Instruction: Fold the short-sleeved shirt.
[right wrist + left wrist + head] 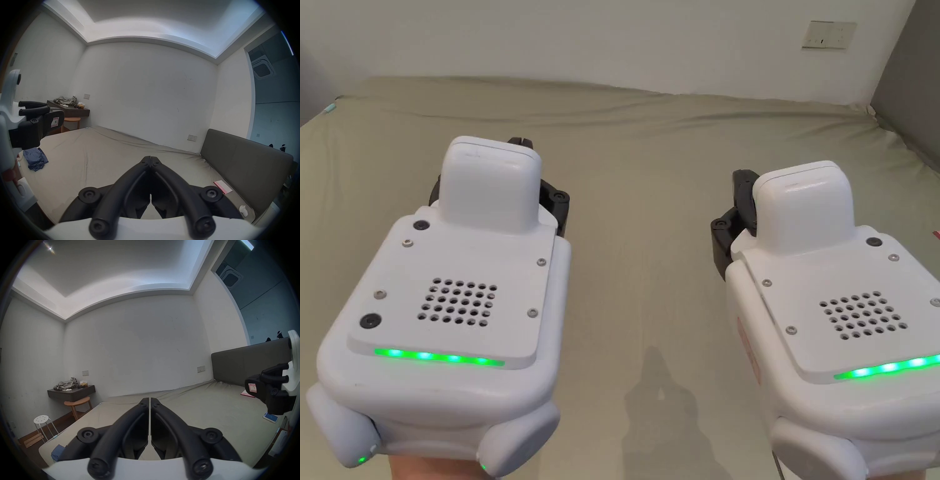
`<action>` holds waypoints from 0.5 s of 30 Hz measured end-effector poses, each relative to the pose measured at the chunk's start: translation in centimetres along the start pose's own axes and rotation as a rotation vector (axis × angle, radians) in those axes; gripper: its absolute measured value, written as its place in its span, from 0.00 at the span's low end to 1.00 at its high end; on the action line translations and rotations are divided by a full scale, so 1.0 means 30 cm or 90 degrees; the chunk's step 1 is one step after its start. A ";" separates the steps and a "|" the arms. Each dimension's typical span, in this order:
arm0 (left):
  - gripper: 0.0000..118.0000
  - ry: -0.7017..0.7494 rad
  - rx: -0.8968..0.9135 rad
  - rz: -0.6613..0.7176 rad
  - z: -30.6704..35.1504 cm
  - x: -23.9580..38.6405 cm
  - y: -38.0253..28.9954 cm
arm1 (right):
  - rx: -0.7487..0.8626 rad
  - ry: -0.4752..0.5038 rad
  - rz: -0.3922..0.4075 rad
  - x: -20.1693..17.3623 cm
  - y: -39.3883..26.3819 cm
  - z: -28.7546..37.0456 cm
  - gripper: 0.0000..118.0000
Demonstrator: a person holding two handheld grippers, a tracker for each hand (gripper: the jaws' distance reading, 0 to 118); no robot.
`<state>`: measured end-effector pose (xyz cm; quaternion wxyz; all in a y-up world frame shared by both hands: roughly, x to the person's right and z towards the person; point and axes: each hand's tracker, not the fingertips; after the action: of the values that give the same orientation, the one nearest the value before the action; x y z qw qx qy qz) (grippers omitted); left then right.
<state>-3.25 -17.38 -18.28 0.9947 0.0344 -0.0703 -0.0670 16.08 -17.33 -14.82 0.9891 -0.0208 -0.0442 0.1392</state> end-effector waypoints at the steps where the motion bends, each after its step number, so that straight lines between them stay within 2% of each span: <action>1: 0.01 -0.002 -0.002 0.003 -0.001 -0.001 0.000 | 0.001 -0.002 0.000 0.003 -0.001 0.001 0.00; 15: 0.01 -0.014 -0.008 0.016 -0.006 0.008 0.013 | 0.009 -0.015 -0.026 0.027 -0.009 0.003 0.00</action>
<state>-2.93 -17.03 -18.38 0.9948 0.0268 -0.0815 -0.0554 16.93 -17.34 -14.64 0.9912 -0.0113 -0.0556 0.1195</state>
